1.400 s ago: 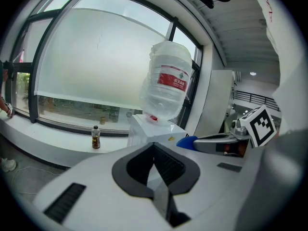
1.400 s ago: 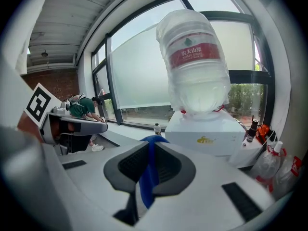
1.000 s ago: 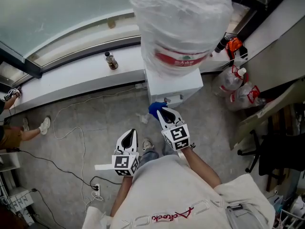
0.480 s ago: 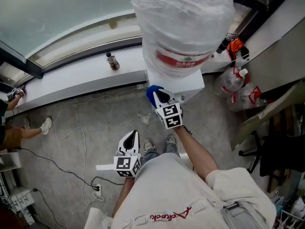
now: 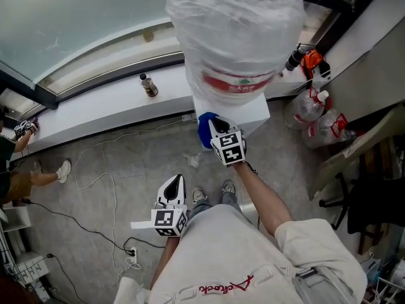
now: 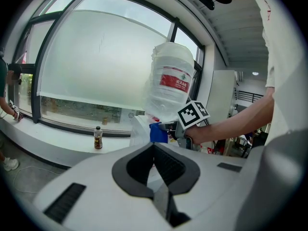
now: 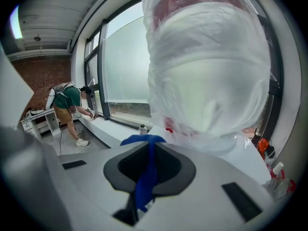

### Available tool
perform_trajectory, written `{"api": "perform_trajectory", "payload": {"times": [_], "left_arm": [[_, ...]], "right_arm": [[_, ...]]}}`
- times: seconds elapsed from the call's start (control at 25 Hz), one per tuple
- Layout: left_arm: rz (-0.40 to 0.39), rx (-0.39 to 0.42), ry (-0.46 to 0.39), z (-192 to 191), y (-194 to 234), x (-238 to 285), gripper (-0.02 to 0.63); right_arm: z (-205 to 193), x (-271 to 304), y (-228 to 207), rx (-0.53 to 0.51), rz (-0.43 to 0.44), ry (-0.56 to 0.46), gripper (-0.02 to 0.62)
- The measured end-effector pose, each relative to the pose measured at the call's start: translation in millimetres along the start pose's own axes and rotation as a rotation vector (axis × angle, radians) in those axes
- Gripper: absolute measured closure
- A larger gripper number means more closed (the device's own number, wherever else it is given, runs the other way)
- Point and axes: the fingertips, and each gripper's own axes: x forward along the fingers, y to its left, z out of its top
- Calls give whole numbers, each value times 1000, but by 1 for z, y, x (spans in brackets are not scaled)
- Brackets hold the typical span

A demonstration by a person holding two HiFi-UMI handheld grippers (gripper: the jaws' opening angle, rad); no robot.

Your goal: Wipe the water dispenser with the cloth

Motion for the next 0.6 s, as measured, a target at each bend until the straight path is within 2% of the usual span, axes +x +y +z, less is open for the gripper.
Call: {"api": "perform_trajectory", "payload": {"times": [0.28,0.6], "left_arm": [[-35,14,7,3,-16,14,594],[-64,28,13,5,-36,25,594]], "right_arm": [[-11,-20,-40,43,-57,2,557],[-28,-56,-120,88,-180,12,557]]}}
